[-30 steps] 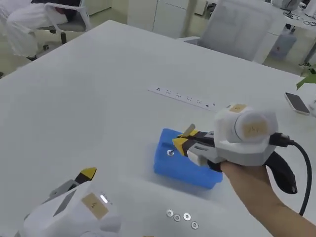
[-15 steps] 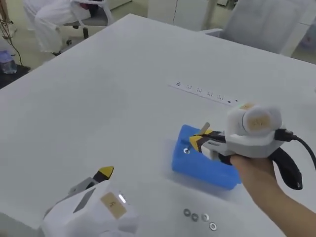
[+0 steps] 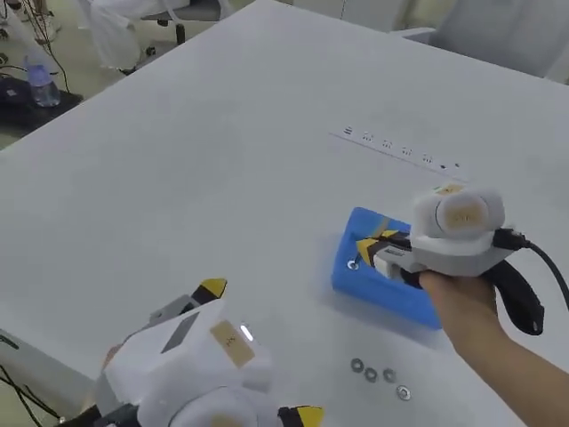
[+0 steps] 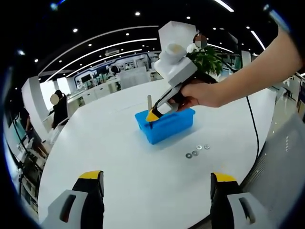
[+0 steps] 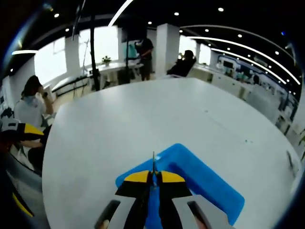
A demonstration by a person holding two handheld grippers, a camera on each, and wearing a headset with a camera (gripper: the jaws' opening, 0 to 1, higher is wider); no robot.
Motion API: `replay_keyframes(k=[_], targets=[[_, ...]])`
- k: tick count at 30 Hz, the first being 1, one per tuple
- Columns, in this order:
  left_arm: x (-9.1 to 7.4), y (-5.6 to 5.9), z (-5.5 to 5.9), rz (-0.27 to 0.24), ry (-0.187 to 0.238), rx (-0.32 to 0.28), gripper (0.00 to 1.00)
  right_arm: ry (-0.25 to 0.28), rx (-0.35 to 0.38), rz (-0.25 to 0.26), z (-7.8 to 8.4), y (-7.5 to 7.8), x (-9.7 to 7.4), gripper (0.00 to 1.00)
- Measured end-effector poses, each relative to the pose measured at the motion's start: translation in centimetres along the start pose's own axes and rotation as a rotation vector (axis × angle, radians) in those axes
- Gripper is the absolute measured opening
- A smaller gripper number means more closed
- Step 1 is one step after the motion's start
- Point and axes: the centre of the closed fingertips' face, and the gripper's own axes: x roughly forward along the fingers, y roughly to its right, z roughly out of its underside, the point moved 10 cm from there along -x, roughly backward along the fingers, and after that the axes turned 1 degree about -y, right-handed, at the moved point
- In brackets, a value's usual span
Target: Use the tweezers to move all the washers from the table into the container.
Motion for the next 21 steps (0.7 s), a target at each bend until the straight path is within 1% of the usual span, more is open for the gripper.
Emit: replay_keyframes(k=[1, 3, 6, 9, 12, 15, 16, 18, 21], targets=[[0.0, 0.0, 0.0, -0.001, -0.002, 0.003, 0.95, -0.009, 0.0, -0.003, 0.1, -0.1, 0.1, 0.03], [0.0, 0.1, 0.0, 0.001, -0.001, 0.009, 0.94, 0.005, -0.016, 0.008, 0.3, -0.1, 0.1, 0.03], [0.0, 0.1, 0.1, 0.001, -0.004, 0.011, 0.94, -0.002, -0.005, 0.002, 0.1, 0.0, 0.1, 0.03], [0.1, 0.1, 0.2, 0.005, -0.016, 0.005, 0.93, -0.008, 0.004, -0.006, 0.1, 0.2, 0.0, 0.03], [0.1, 0.1, 0.1, 0.007, -0.013, 0.009, 0.93, 0.0, 0.001, -0.001, 0.0, 0.4, -0.3, 0.04], [0.1, 0.0, 0.2, 0.0, -0.013, 0.008, 0.93, 0.024, 0.009, -0.006, -0.5, 0.5, -1.3, 0.04], [0.1, 0.0, 0.1, -0.002, -0.011, 0.006, 0.93, 0.036, 0.014, -0.01, -0.8, 0.3, -1.9, 0.04], [0.1, -0.1, 0.2, -0.007, -0.013, 0.002, 0.94, 0.048, 0.017, -0.015, -0.9, 0.2, -2.7, 0.04], [0.0, -0.1, 0.2, -0.009, -0.011, -0.001, 0.94, 0.079, 0.013, -0.02, -1.0, -0.4, -4.6, 0.04]])
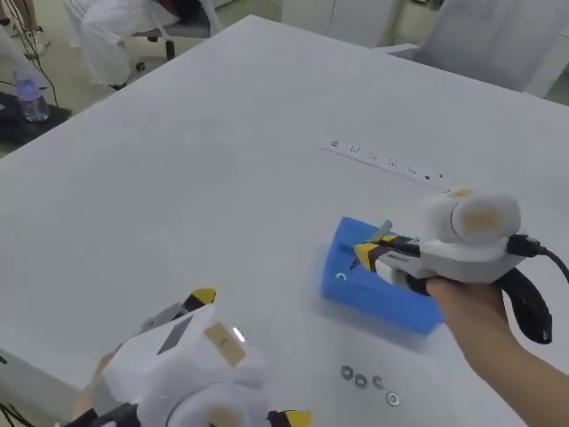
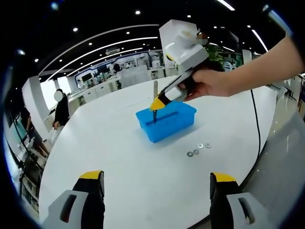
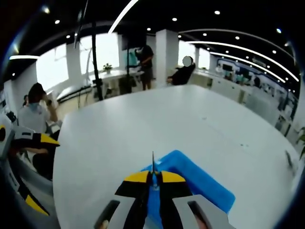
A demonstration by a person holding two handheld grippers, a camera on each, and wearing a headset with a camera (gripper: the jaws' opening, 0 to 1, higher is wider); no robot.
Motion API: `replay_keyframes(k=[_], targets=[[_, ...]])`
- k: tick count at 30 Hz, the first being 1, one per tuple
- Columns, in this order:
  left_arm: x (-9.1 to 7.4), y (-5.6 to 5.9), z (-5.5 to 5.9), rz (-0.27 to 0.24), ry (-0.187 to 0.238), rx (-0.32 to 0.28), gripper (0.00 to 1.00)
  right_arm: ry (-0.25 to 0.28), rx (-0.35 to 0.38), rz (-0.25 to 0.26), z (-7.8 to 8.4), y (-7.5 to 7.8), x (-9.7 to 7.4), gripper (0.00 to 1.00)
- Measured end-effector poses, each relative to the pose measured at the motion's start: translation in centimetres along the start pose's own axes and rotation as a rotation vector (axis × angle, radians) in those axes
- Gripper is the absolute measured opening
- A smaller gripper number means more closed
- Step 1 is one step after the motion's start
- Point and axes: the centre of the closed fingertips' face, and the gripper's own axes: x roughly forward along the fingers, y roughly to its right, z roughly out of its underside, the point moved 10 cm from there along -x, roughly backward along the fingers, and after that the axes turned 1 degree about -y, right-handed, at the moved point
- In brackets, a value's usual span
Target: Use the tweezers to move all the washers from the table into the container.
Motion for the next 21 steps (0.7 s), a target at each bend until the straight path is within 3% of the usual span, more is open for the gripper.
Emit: replay_keyframes(k=[8, 16, 21], targets=[[0.0, 0.2, 0.0, 0.015, -0.001, 0.017, 0.94, 0.027, -0.038, -0.003, 0.5, -2.2, -3.3, 0.03], [0.1, 0.5, 0.0, 0.024, -0.012, 0.046, 0.94, 0.04, 0.04, -0.027, 2.9, -4.1, -5.1, 0.04], [0.1, 0.6, -0.1, 0.027, -0.008, 0.052, 0.94, 0.014, 0.059, -0.035, 4.7, -5.3, -5.6, 0.04]])
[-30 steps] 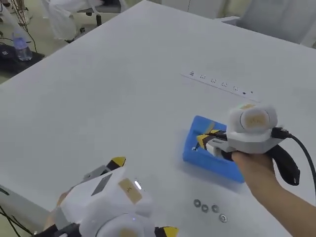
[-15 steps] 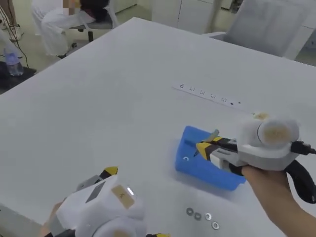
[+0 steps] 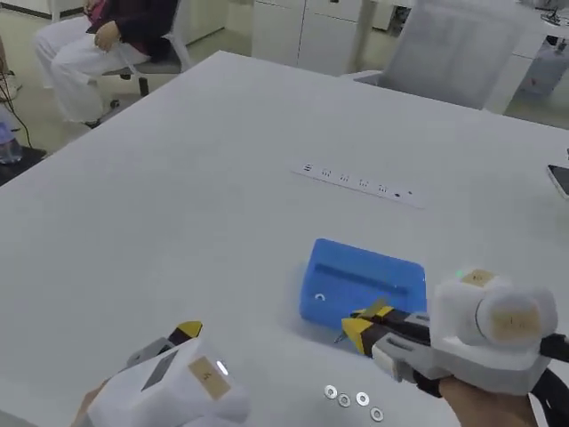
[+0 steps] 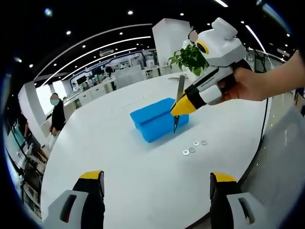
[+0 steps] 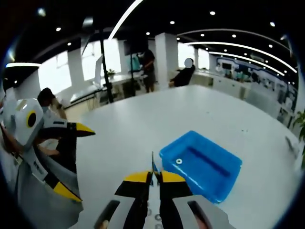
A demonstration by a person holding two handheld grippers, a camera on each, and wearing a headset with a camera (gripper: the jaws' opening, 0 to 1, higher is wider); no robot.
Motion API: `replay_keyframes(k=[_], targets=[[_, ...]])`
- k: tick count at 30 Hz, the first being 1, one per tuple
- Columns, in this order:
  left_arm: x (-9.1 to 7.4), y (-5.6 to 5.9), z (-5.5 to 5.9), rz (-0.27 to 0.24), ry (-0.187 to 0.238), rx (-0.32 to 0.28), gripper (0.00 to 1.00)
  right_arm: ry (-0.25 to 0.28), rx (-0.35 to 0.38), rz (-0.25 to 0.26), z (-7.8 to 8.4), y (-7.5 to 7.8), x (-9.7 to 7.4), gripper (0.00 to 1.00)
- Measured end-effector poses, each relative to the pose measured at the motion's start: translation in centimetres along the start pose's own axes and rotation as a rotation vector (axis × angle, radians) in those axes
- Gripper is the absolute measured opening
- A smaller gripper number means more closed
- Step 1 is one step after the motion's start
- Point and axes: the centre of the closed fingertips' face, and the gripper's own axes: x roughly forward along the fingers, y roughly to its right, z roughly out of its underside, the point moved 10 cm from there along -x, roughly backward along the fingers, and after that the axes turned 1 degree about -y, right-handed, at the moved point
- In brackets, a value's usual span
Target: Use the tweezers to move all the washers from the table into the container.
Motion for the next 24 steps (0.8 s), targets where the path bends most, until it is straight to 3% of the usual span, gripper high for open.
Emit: replay_keyframes(k=[9, 17, 19, 24], targets=[[0.1, 0.0, 0.1, -0.005, -0.015, 0.005, 0.94, -0.061, 0.051, -0.005, 2.9, -1.1, 0.6, 0.04], [0.1, 0.0, 0.1, -0.004, -0.017, 0.012, 0.93, -0.094, 0.061, 0.003, 3.6, -1.1, 1.5, 0.04], [0.0, 0.0, 0.1, -0.006, -0.014, 0.011, 0.93, -0.074, 0.068, 0.014, 3.7, -1.1, 1.3, 0.04], [0.0, 0.0, 0.1, -0.005, -0.015, 0.015, 0.93, -0.086, 0.07, 0.014, 3.6, -1.0, 1.3, 0.04]])
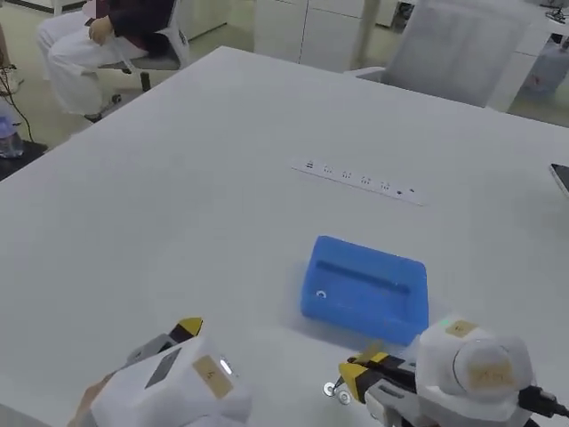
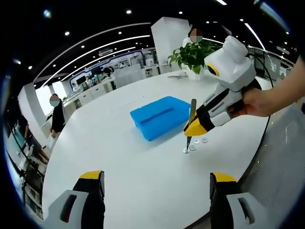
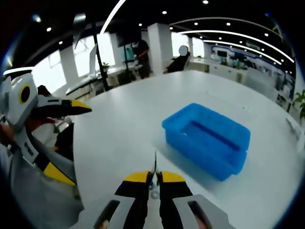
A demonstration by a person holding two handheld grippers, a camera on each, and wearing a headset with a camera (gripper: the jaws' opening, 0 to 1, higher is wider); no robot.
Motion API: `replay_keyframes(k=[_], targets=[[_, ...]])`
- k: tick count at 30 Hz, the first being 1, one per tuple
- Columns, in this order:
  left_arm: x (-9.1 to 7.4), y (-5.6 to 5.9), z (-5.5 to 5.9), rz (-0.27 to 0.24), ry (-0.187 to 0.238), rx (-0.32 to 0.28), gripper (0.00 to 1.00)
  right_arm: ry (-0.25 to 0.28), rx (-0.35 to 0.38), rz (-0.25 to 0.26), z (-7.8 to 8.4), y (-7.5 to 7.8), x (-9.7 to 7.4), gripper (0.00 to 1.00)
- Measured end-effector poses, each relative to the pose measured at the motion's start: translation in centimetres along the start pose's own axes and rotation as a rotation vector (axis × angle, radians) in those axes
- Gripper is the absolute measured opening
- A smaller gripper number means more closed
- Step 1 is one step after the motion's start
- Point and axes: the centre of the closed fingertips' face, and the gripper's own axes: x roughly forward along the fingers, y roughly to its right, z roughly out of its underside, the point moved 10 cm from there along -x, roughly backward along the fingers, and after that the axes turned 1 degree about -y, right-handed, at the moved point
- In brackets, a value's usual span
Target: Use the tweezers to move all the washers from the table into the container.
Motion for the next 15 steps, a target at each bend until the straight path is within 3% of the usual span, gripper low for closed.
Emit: replay_keyframes(k=[15], targets=[[-0.01, -0.02, 0.04, -0.003, -0.003, 0.002, 0.93, -0.001, 0.02, 0.0, -0.24, 0.06, 0.28, 0.04]])
